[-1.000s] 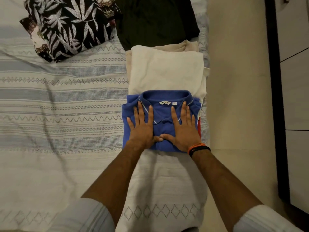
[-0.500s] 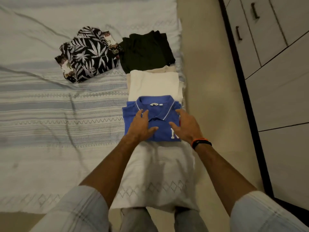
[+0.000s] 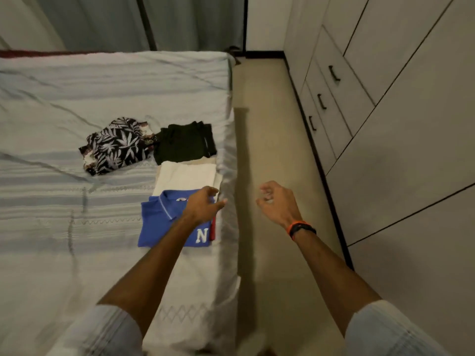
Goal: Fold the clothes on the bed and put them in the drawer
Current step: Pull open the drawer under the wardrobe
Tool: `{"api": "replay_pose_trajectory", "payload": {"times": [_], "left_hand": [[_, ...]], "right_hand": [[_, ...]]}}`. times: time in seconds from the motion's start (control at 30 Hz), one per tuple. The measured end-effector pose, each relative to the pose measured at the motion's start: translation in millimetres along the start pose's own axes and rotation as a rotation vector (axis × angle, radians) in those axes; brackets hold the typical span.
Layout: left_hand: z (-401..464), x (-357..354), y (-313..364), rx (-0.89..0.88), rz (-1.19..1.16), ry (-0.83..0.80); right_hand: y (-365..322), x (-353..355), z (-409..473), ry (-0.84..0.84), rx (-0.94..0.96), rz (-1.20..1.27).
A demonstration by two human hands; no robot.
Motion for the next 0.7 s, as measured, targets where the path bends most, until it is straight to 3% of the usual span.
{"api": "replay_pose_trajectory", "payload": {"times": [0.27, 0.7], "left_hand": [[56.9, -60.9, 102.3, -0.098, 0.014, -0.096], [344.0, -79.5, 269.3, -0.264, 0.134, -0.199]], "right_hand": [[57.4, 101.4, 48.2, 0.078, -0.088, -0.068], [113.4, 225.0, 298.2, 0.223, -0.244, -0.137]]}}
Point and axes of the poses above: each hand's wrist, its own z-axis towards the middle knuckle, its own x-axis out of the back of the hand, y = z × x, the point moved 3 cm from there along z, towards the middle knuckle
